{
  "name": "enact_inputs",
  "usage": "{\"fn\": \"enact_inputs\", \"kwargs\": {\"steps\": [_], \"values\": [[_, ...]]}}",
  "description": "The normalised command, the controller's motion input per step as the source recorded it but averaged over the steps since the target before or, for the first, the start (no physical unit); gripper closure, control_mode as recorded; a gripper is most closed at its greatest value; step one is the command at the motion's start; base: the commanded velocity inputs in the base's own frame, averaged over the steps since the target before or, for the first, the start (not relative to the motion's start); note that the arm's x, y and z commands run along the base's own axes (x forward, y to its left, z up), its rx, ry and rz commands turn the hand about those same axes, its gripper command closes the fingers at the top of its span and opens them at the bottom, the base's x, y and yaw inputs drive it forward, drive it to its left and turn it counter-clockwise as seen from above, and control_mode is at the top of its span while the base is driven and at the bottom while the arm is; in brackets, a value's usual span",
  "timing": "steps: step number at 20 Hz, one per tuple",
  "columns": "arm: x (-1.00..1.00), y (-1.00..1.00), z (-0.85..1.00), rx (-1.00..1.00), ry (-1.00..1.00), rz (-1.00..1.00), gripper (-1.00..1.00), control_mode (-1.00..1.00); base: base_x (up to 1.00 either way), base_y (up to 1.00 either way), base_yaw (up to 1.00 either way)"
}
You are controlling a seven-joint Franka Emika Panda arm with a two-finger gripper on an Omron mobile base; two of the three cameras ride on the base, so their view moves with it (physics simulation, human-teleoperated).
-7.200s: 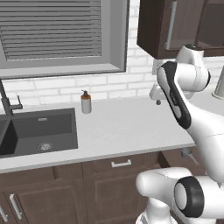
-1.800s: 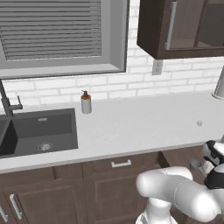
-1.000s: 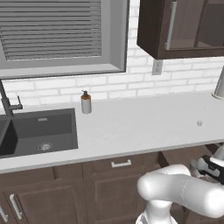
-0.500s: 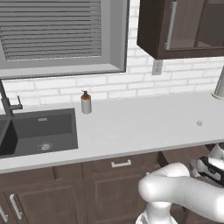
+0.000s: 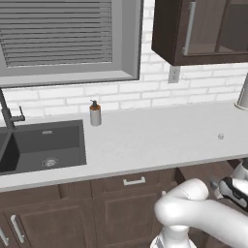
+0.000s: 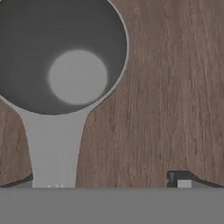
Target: Pick the measuring cup from the drawer and place it on the counter.
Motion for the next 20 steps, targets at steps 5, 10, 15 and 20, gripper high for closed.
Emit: {"fn": "enact_inputs", "kwargs": {"steps": [5,10,15,20], "values": [[0.0,-0.01,-0.13,0.0,0.0,0.0,-1.0,-1.0,0.0,0.0,0.0],[0.0,0.0,0.0,0.0,0.0,0.0,1.0,-1.0,0.0,0.0,0.0],[0.0,0.0,0.0,0.0,0.0,0.0,1.0,-1.0,0.0,0.0,0.0],[-0.31,-0.14,0.26,0.0,-0.02,-0.01,1.0,-1.0,0.0,0.0,0.0]]}}
